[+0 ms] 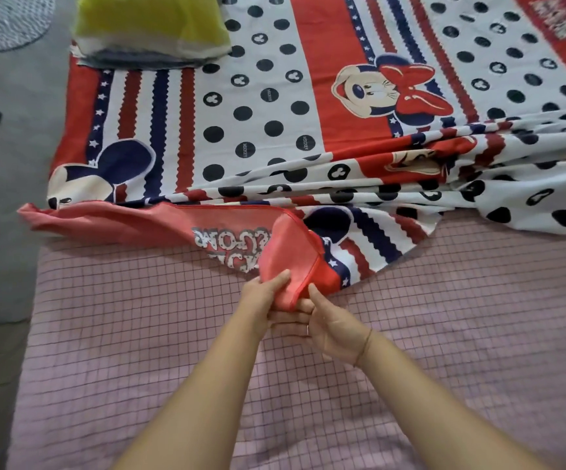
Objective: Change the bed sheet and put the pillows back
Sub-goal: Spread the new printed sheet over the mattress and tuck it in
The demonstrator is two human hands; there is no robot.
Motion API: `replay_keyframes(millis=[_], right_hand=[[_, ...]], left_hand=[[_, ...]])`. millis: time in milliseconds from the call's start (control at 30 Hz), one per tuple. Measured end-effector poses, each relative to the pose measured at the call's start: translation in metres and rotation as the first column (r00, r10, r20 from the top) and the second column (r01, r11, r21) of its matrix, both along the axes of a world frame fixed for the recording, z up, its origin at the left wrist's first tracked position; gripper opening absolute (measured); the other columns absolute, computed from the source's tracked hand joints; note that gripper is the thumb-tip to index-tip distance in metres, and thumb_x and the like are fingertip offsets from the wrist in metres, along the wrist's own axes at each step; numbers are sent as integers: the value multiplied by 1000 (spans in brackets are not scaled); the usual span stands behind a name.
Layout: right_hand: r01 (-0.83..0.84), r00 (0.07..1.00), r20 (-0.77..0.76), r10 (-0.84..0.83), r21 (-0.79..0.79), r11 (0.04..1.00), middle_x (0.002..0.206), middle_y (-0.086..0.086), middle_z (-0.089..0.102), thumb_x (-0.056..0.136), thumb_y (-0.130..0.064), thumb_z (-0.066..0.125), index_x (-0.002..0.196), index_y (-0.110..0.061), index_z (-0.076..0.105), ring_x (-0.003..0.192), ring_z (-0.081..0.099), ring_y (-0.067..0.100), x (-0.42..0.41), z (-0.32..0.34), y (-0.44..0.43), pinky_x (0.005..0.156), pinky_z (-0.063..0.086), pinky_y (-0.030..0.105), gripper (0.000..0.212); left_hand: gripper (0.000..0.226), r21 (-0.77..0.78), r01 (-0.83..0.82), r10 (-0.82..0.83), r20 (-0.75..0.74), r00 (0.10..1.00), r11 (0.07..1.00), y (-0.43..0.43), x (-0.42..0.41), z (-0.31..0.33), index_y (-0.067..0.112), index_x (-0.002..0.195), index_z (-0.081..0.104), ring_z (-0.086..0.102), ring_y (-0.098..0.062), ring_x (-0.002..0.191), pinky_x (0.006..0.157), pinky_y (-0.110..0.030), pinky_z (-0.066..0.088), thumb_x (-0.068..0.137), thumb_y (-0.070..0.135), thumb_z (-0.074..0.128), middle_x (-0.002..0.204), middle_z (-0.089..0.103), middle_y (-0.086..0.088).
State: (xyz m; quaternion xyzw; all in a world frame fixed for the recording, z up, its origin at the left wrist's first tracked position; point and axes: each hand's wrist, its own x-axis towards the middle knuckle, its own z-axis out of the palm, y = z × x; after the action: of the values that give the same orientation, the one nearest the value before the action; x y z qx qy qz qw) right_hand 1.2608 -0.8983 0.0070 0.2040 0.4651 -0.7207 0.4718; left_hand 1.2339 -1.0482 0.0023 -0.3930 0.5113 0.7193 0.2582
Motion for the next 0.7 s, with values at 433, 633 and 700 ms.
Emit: replay_keyframes(millis=[433,633,700], right_hand=[[604,797,35,-603,-1,797,117,10,68,81,-61,57,127,-16,57,108,64,28,34,20,-16,100,46,50,64],[649,760,-94,-643,56,759,98,5,74,96,-32,55,122,-12,60,84,72,18,51,28,-25,75,60,38,33],[669,743,-104,-661,123,733,107,4,72,93,-25,60,126,-11,60,86,71,18,71,18,-25,69,61,35,36]], left_hand=[[18,-24,-208,203,-133,970,978,-64,113,50,0,103,65,68,-14,61,54,-25,55,86,5,68,76,73,-5],[24,-57,-133,121,-187,975,989,-113,185,55,-2,108,66,69,-16,68,59,-26,55,86,7,68,85,74,-9],[23,-56,-136,122,-201,972,989,-125,205,51,-1,108,66,69,-16,70,62,-25,55,86,6,67,88,73,-10]])
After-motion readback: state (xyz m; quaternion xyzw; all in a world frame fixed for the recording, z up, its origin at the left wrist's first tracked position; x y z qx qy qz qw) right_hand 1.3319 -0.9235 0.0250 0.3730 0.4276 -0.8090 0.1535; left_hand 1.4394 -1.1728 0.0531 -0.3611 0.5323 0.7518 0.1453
